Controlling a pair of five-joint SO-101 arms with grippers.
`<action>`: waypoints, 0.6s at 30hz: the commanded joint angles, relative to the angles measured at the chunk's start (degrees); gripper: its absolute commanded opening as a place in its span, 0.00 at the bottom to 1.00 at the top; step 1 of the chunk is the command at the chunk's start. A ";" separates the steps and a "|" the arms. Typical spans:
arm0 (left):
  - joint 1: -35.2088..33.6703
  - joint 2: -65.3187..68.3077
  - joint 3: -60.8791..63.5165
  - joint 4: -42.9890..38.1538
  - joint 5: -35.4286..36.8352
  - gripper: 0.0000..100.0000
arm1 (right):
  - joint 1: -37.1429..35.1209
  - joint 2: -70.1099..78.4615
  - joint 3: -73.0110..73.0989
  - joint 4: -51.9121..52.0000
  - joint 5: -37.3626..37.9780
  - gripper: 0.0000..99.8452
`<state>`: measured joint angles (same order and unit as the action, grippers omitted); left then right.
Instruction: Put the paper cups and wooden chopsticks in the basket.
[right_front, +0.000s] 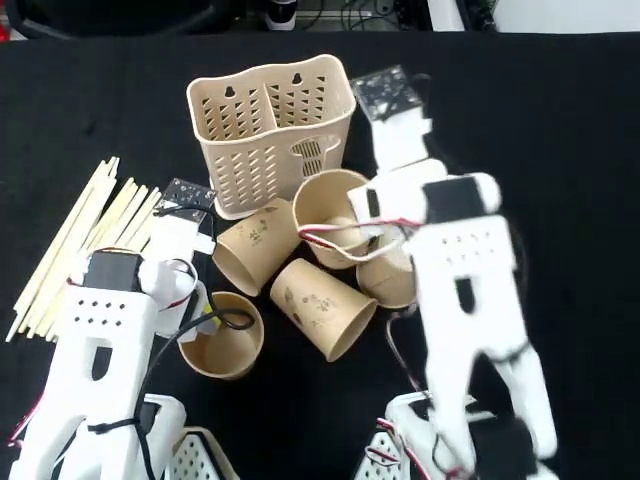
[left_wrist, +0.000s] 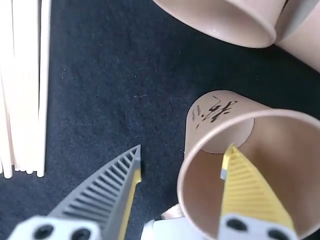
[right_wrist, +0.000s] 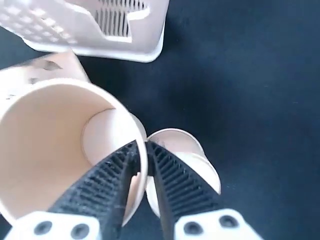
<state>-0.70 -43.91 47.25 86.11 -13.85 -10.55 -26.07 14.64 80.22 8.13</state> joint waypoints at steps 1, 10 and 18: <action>-3.82 -0.26 -0.31 -0.44 0.26 0.26 | 0.44 -7.25 -7.25 5.36 -0.26 0.01; -4.26 -0.26 -0.31 -0.44 0.18 0.26 | 0.44 -14.29 -24.66 6.77 -2.46 0.01; -4.26 -0.26 -0.22 -0.44 0.35 0.26 | -0.70 -2.33 -25.71 -12.92 -5.19 0.01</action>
<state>-4.57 -43.91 47.25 86.11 -13.76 -10.55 -33.54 -8.84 73.89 3.47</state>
